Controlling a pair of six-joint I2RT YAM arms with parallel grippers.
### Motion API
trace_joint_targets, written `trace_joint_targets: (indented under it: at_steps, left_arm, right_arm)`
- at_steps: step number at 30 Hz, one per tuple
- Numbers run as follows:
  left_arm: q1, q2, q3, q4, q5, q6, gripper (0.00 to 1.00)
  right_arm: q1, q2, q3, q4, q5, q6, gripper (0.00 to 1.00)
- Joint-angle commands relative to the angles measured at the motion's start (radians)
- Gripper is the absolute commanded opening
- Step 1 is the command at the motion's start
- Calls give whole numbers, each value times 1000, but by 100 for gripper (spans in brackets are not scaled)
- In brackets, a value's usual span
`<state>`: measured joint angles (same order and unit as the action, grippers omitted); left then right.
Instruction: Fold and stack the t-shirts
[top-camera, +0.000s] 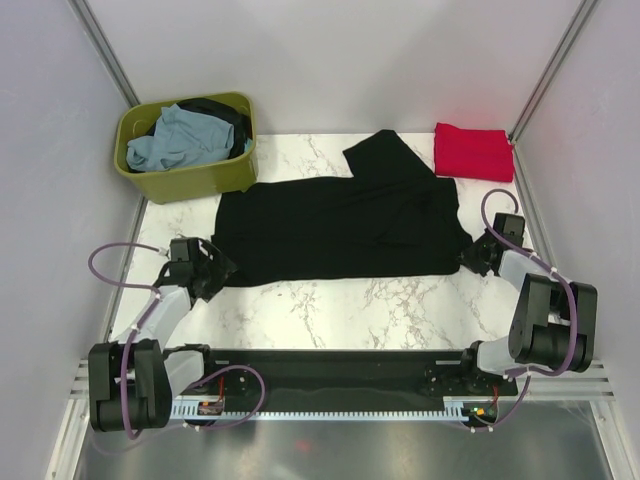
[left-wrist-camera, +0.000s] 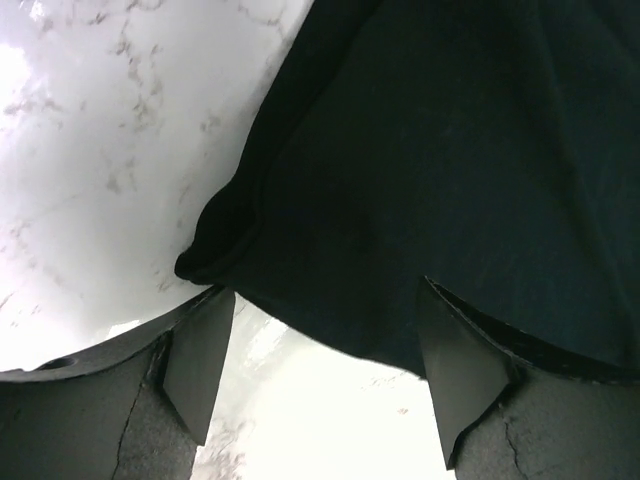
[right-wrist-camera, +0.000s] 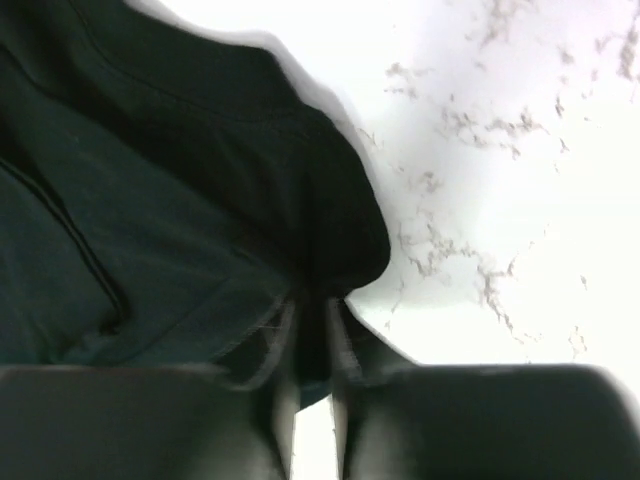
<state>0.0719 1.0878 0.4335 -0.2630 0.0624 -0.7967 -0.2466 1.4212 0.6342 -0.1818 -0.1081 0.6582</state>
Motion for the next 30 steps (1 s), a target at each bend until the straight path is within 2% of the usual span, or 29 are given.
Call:
trace_joint_targets:
  at_steps: [1,2,4,6,7,8,9,10,12,19,24,30]
  left_arm:
    - [3,23,-41,105,-44,-50,81]
    - [3,29,-44,117,-47,-55,79]
    - [5,53,-45,131,-47,-55,77]
    - [5,69,-47,153,-39,-53,62]
    - [5,76,-50,162,-32,-52,47]
    - [3,77,-50,169,-10,-44,17]
    - [5,75,-44,166,0,-41,5]
    - [3,57,-39,157,13,-39,2]
    - [5,26,-10,119,30,-38,2]
    - [3,-182,129,-220,-15,-35,2]
    - [3,-324,142,-320,-16,-35,2]
    - [3,-394,142,-415,-1,-44,2]
  right_arm:
    - [-5,12,-19,57,15,-3,15]
    - [-5,9,-19,58,15,-5,6]
    - [-5,7,-19,54,21,-11,0]
    - [-5,-7,-24,53,22,-6,0]
    - [-5,-13,-28,51,22,0,0]
    - [-6,-22,-31,45,25,6,0]
    - [-6,-48,-34,38,28,12,0]
    - [-13,-66,-37,25,36,20,0]
    - [-20,-131,-36,-30,39,40,0]
    - [-72,-392,13,-304,125,47,0]
    - [-105,-528,-2,-436,140,54,0]
    - [-151,-596,-24,-519,111,29,2]
